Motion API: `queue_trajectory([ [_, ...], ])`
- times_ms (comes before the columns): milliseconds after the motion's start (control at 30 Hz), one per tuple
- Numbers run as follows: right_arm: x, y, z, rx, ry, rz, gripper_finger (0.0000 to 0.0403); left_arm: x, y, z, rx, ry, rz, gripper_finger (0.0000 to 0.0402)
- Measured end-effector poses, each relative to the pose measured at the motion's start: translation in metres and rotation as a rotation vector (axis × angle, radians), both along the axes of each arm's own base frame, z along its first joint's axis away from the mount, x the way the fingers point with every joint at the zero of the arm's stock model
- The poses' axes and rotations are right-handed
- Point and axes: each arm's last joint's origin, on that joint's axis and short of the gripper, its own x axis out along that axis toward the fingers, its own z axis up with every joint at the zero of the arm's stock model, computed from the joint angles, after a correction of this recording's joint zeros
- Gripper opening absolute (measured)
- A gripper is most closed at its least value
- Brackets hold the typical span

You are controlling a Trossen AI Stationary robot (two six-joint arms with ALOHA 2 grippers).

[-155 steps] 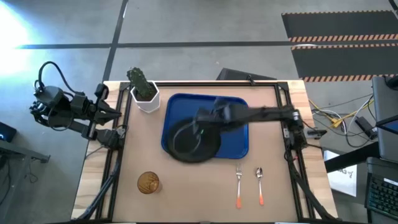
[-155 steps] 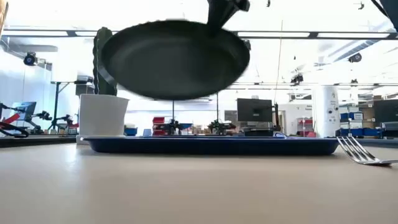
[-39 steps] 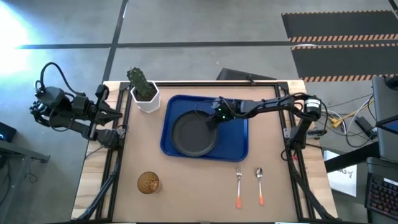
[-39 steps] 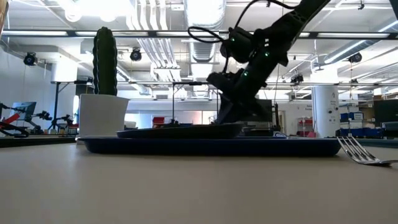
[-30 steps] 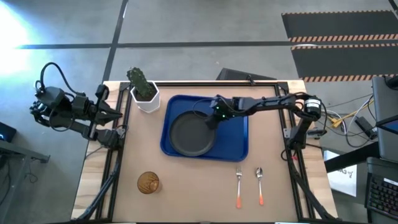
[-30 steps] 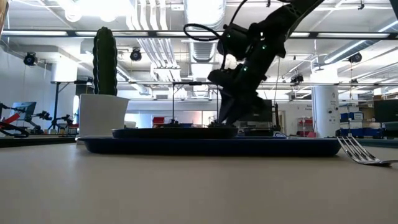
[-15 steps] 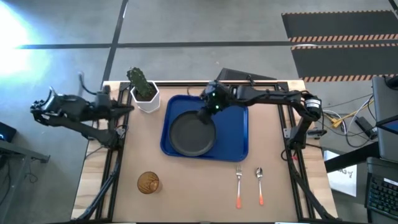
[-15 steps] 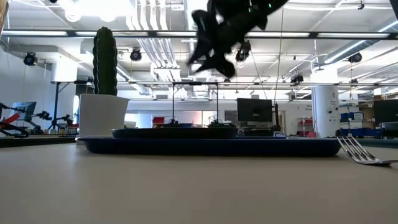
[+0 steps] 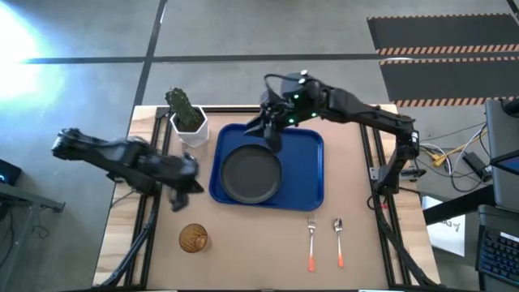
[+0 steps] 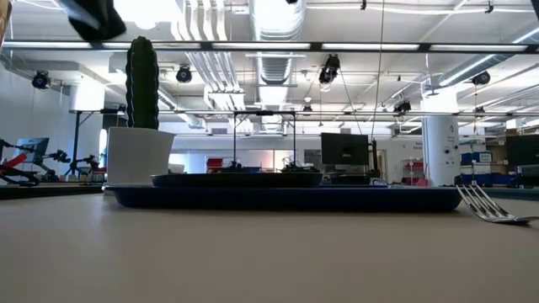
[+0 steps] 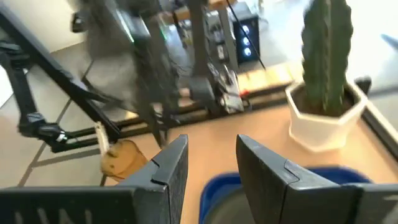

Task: Pick and place plate/cup/fork/spoon on tray
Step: Put the orange cup on the blue tray to the top left of the black plate

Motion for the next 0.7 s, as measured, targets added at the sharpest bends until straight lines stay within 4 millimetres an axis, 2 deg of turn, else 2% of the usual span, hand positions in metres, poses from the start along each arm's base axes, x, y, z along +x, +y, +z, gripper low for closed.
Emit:
queue_trajectory([
  [67, -0.007, 0.005, 0.015, -0.021, -0.016, 0.016, 0.0123, 0.009, -0.005, -0.014, -0.051, 0.099, -0.019, 0.0002],
  [233, -0.026, 0.012, 0.039, -0.059, -0.022, 0.031, 0.0123, 0.021, -0.011, -0.029, -0.098, 0.259, -0.056, 0.0002],
  [367, -0.035, 0.014, 0.046, -0.068, 0.008, 0.038, 0.0123, 0.028, -0.013, -0.020, -0.131, 0.260, -0.020, 0.0002],
  [500, -0.041, 0.015, 0.044, -0.077, 0.063, 0.050, 0.0123, 0.033, -0.015, -0.003, -0.164, 0.216, -0.010, 0.0004],
  [600, -0.043, 0.015, 0.042, -0.085, 0.089, 0.059, 0.0123, 0.033, -0.015, 0.009, -0.175, 0.178, -0.013, 0.0024],
  [700, -0.043, 0.015, 0.041, -0.092, 0.096, 0.064, 0.0123, 0.034, -0.015, 0.017, -0.198, 0.159, 0.009, 0.0060],
])
